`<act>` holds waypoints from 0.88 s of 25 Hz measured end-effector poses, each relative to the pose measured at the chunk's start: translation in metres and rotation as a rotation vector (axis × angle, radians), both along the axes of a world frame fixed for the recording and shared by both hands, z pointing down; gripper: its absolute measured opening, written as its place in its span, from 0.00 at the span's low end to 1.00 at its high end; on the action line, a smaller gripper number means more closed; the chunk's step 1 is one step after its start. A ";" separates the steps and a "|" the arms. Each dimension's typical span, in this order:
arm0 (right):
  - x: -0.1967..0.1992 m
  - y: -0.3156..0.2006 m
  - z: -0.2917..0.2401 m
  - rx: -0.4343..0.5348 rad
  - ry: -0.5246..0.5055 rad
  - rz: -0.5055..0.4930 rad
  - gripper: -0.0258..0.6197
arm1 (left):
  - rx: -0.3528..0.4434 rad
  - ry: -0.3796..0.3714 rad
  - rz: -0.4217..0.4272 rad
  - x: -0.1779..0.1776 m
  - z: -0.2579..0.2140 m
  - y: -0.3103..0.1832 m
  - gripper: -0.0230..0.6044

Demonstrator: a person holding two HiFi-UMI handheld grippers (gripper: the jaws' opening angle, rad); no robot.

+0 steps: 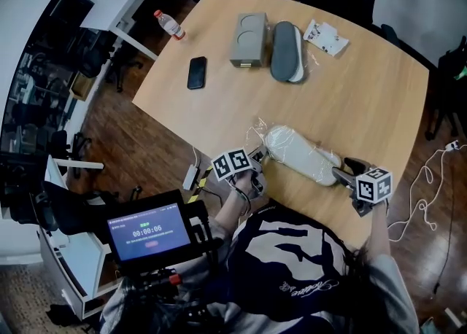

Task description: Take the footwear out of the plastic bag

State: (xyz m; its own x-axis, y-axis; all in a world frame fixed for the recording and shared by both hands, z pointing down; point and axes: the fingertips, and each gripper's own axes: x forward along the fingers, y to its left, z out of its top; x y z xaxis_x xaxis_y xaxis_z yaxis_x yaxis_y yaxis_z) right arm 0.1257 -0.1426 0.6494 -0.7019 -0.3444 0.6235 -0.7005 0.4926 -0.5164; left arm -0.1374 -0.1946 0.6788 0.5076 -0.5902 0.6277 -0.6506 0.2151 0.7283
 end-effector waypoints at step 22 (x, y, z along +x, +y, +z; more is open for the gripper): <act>-0.034 0.052 0.011 -0.361 -0.202 -0.213 0.38 | -0.030 -0.043 -0.041 -0.006 0.006 -0.005 0.05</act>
